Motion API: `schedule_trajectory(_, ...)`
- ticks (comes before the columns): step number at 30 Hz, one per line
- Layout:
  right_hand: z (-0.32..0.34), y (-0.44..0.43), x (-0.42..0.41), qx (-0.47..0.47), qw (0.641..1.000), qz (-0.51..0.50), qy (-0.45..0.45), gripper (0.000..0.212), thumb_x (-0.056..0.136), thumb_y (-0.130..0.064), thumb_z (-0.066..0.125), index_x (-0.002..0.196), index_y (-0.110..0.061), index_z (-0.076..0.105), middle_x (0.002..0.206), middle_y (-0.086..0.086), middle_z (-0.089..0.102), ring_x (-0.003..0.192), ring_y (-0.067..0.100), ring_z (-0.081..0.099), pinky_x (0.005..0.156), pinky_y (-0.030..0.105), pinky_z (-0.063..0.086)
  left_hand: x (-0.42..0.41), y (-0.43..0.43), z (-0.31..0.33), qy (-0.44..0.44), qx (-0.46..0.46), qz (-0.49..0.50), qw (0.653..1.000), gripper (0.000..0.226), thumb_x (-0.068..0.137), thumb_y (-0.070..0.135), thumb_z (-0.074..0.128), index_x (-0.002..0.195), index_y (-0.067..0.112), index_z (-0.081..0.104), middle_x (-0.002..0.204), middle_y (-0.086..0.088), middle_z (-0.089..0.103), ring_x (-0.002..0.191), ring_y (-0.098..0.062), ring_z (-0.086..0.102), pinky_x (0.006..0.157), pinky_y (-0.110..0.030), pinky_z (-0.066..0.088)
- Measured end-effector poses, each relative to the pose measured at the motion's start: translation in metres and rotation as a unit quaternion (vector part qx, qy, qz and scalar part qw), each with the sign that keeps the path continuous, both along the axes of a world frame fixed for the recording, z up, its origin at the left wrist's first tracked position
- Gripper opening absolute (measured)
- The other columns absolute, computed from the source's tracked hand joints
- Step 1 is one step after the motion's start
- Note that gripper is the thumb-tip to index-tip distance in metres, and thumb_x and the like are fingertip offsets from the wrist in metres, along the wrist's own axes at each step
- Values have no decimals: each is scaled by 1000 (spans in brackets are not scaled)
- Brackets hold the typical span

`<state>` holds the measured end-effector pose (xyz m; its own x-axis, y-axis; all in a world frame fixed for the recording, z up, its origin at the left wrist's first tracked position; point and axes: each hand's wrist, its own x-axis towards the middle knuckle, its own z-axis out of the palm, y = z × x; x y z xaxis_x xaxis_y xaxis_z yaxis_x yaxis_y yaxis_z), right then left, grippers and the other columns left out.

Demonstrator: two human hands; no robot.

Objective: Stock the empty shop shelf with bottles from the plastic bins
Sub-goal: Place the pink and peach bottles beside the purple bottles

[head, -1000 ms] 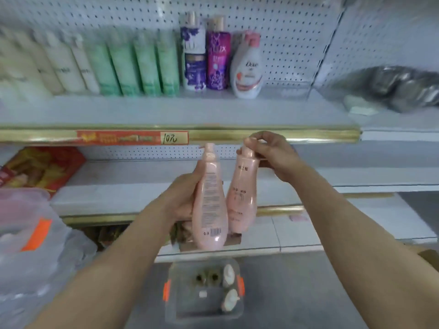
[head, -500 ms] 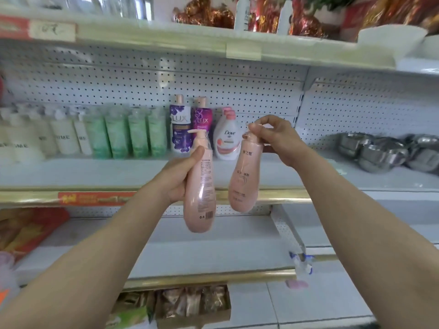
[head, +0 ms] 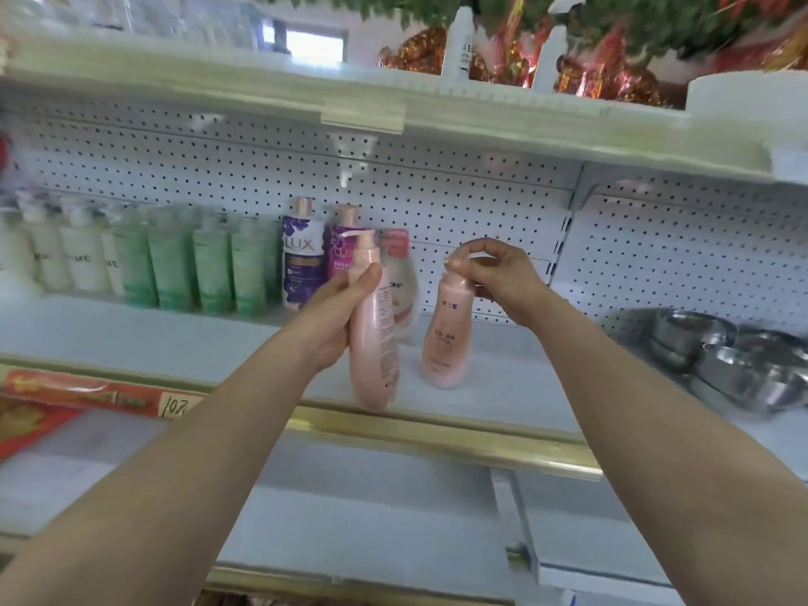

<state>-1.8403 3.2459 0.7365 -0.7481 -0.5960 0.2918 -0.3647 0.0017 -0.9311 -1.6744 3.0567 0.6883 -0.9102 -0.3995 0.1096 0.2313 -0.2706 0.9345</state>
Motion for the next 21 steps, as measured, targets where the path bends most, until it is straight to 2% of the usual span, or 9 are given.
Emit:
schedule_trajectory(2,-5,4,-12,-3,1000,24,-4,28,85,-13,79,108,-1,67,101,10,77,86,22,74,75,32,58,-12,10,-2,6,-31,9,999,69,64,48,79,124,20,62,121,-6,71,115,-25,66,98,-46,50)
schedule_trajectory(4,-10,7,-22,-14,999,42,-9,24,86,-12,78,106,-3,69,101,9,77,85,22,73,79,35,59,-22,18,-4,2,-69,23,997,71,56,55,81,117,23,64,112,-2,75,108,-23,70,92,-43,53)
schedule_trajectory(8,-13,8,-32,-4,998,58,-6,17,87,-14,77,102,-10,71,103,10,77,91,25,71,90,43,56,-37,25,-4,10,-114,54,992,63,57,60,78,108,28,63,90,8,77,85,-12,75,66,-26,58)
schedule_trajectory(9,-13,8,-33,-1,998,61,-7,15,87,-15,77,101,-12,71,104,11,76,92,25,71,91,44,56,-40,26,-4,12,-119,62,991,61,59,59,78,109,28,63,90,8,77,84,-12,74,65,-26,58)
schedule_trajectory(13,-20,10,-36,13,996,85,2,23,86,-17,79,107,-21,71,110,11,75,106,27,71,93,38,56,-50,24,-7,0,-126,78,989,54,63,58,77,106,26,68,103,-4,75,95,-19,71,86,-39,57)
schedule_trajectory(15,-25,12,-38,59,994,89,31,40,81,-21,83,117,-30,66,110,-4,74,104,11,70,83,22,56,-54,24,-8,-8,-135,73,988,46,64,59,76,96,26,72,93,1,77,86,-14,73,85,-39,56)
schedule_trajectory(17,-30,14,-42,119,987,83,73,55,76,-26,87,122,-41,60,108,-14,71,98,0,65,75,11,50,-57,25,-8,-9,-146,62,987,45,67,59,76,93,21,74,93,-3,77,88,-20,74,89,-42,56)
schedule_trajectory(19,-34,14,-48,162,979,75,94,62,72,-28,89,123,-44,57,108,-14,70,94,-1,66,75,13,50,-62,26,-8,-4,-150,50,987,45,69,60,76,88,20,76,101,-14,75,101,-34,71,96,-47,54)
schedule_trajectory(21,-35,12,-54,176,977,60,102,62,70,-28,90,121,-44,58,104,-10,70,86,1,68,70,17,53,-66,26,-7,0,-160,48,986,53,70,63,73,93,15,74,97,-13,76,96,-33,71,93,-47,55)
